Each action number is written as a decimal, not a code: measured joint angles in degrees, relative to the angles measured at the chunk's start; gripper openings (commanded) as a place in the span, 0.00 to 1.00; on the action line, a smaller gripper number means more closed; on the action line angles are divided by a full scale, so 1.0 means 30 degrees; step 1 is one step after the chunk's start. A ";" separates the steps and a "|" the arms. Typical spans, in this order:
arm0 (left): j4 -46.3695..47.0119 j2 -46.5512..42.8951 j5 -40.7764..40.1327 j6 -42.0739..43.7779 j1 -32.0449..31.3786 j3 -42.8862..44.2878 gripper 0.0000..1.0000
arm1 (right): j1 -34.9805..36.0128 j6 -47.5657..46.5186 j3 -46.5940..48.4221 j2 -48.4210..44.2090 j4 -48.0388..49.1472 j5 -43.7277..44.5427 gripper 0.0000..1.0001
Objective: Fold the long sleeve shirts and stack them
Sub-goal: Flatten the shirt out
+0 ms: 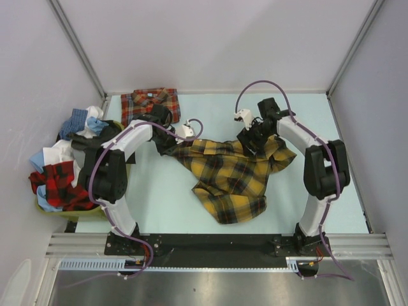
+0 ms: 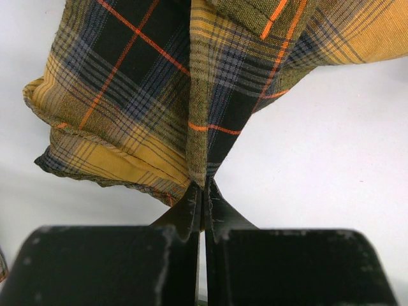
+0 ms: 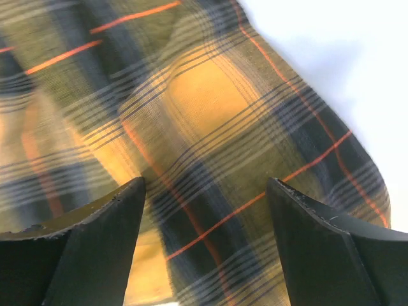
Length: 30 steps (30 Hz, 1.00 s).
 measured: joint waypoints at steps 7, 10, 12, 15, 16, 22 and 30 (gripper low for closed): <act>0.0036 0.0000 -0.0007 -0.0015 0.0000 0.0000 0.00 | -0.0466 0.0022 0.1858 0.2375 -0.0459 -0.0189 0.00; 0.0080 0.0000 -0.0058 -0.0007 0.0000 -0.0007 0.00 | -0.1472 0.1333 0.3708 0.2936 -0.0962 -0.1151 0.00; 0.0102 0.0000 -0.0102 -0.0007 0.0007 -0.0007 0.00 | -0.2841 0.2710 0.5770 0.3322 -0.0867 -0.2200 0.00; 0.0146 0.0000 -0.0153 -0.0044 0.0007 -0.0007 0.00 | -0.5122 0.5821 0.7730 0.3555 0.0860 -0.3410 0.31; 0.0146 0.0000 -0.0160 -0.0138 0.0015 -0.0007 0.00 | -0.5967 0.7257 0.8160 0.3665 0.1785 -0.3745 0.51; 0.0044 0.0029 -0.0168 -0.0488 0.0015 0.0131 0.00 | -0.8218 1.0098 0.8743 0.4656 0.2346 -0.4663 0.77; -0.0117 0.0124 -0.0131 -0.1151 0.0073 0.0597 0.00 | -1.2444 0.9974 0.3235 0.4255 -0.0029 -0.6790 0.59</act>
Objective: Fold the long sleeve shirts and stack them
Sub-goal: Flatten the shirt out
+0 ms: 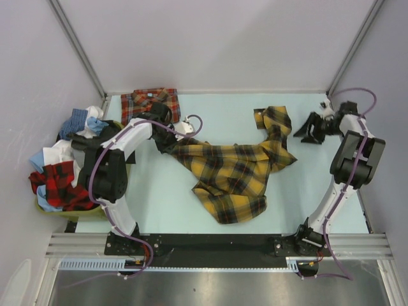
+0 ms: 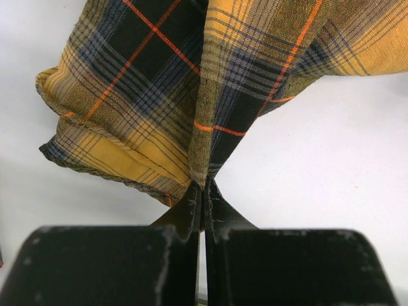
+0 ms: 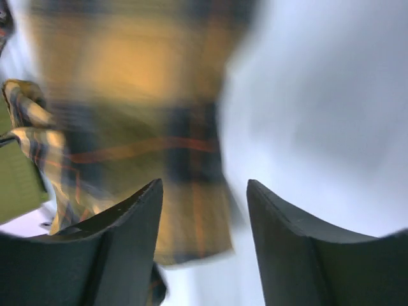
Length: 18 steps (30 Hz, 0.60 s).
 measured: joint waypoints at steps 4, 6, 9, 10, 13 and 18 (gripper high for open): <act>-0.0262 0.0189 0.0000 -0.0007 0.0000 0.0306 0.00 | -0.1078 0.0131 -0.2353 0.0000 -0.0801 -0.0109 0.68; -0.0423 0.0328 -0.0007 -0.0007 0.0000 0.0532 0.00 | -0.0772 0.0299 -0.3089 0.0000 -0.0772 -0.0372 0.71; -0.0576 0.0510 -0.0007 -0.0007 0.0000 0.0896 0.00 | -0.0342 0.0590 -0.3956 0.0117 -0.0809 -0.0925 0.73; -0.0612 0.0539 -0.0007 -0.0007 0.0000 0.0998 0.00 | -0.0291 0.0685 -0.4087 0.0262 -0.0823 -0.1260 0.69; -0.0707 0.0568 -0.0022 -0.0007 0.0000 0.1129 0.00 | -0.0517 0.1027 -0.4306 0.0852 -0.0750 -0.2943 0.61; -0.0896 0.0576 -0.0029 -0.0007 0.0000 0.1129 0.00 | -0.1035 0.1217 -0.5180 0.1406 -0.0648 -0.5646 0.43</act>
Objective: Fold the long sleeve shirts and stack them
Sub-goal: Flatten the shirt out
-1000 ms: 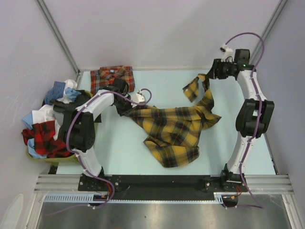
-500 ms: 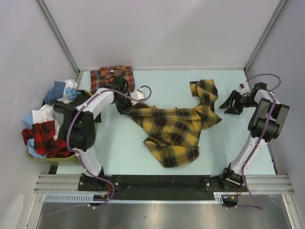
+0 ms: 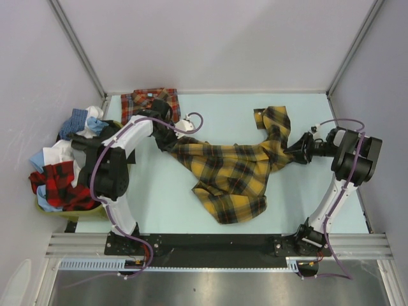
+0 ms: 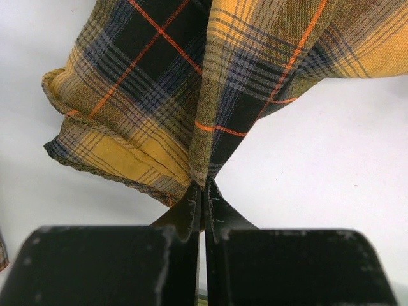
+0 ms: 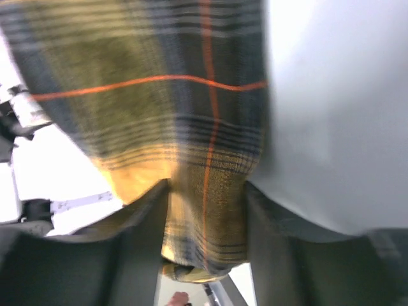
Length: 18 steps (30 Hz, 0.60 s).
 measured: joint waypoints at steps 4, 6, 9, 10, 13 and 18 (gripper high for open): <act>-0.0036 0.0044 0.0000 -0.0022 0.0000 0.0066 0.00 | -0.0066 -0.0342 -0.0022 -0.0270 -0.0233 -0.1392 0.00; -0.0131 0.0073 0.0022 -0.0146 0.0029 0.0226 0.00 | -0.0095 -0.0495 -0.0015 -0.0896 -0.0554 -0.1639 0.00; -0.0415 0.0211 0.0189 -0.0517 0.0204 0.1042 0.00 | -0.0219 -0.0576 0.0583 -0.2011 -0.1231 -0.1574 0.00; -0.0554 0.0291 0.0313 -0.0707 0.0328 0.1559 0.00 | -0.0372 -0.0605 0.1100 -0.2353 -0.1523 -0.1472 0.00; -0.0918 0.0459 0.0809 -0.1574 0.0736 0.3606 0.00 | -0.0976 -0.0648 0.3395 -0.3053 -0.1960 -0.0947 0.00; -0.1005 0.0474 0.1690 -0.3024 0.1122 0.7876 0.00 | -0.1603 -0.0117 0.8291 -0.3781 -0.1902 -0.0182 0.00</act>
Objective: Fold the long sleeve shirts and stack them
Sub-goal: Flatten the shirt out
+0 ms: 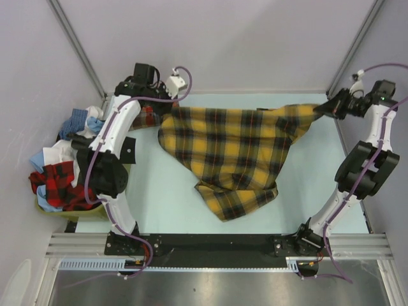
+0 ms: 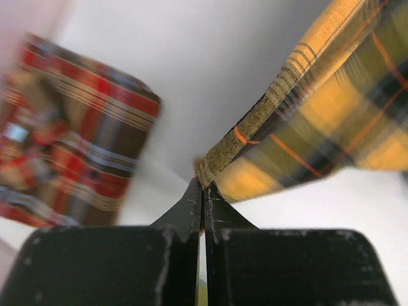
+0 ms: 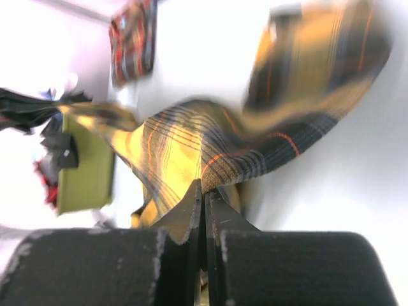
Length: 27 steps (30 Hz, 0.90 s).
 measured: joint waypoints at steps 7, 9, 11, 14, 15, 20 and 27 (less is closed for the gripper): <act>0.1042 0.0007 -0.0146 -0.1967 -0.0022 0.4393 0.00 | 0.0226 0.2790 0.5428 -0.0313 0.2280 0.0568 0.00; 0.1588 0.0000 -0.0474 -0.2514 -0.0022 0.4903 0.00 | 0.0270 0.3789 0.6251 -0.0423 0.3424 0.0765 0.00; 0.2033 0.0000 -0.0692 -0.3009 -0.0044 0.5479 0.00 | 0.0372 0.4728 0.6958 -0.0554 0.4408 0.1137 0.00; 0.2535 0.0022 -0.1188 -0.3468 -0.0095 0.6601 0.00 | 0.0678 0.5748 0.8174 -0.0612 0.5646 0.1872 0.00; 0.2871 0.0044 -0.1508 -0.3643 -0.0117 0.7264 0.00 | 0.0772 0.5989 0.8612 -0.0605 0.5843 0.2142 0.00; 0.5034 -0.0240 -0.2193 -0.4182 -0.0255 0.8233 0.00 | 0.0816 0.7701 1.1934 -0.0576 0.7774 0.3708 0.00; 0.7329 -0.2062 -0.2550 -0.4284 -0.0911 0.7380 0.00 | 0.0517 0.8378 1.2422 -0.2259 1.0491 0.5945 0.00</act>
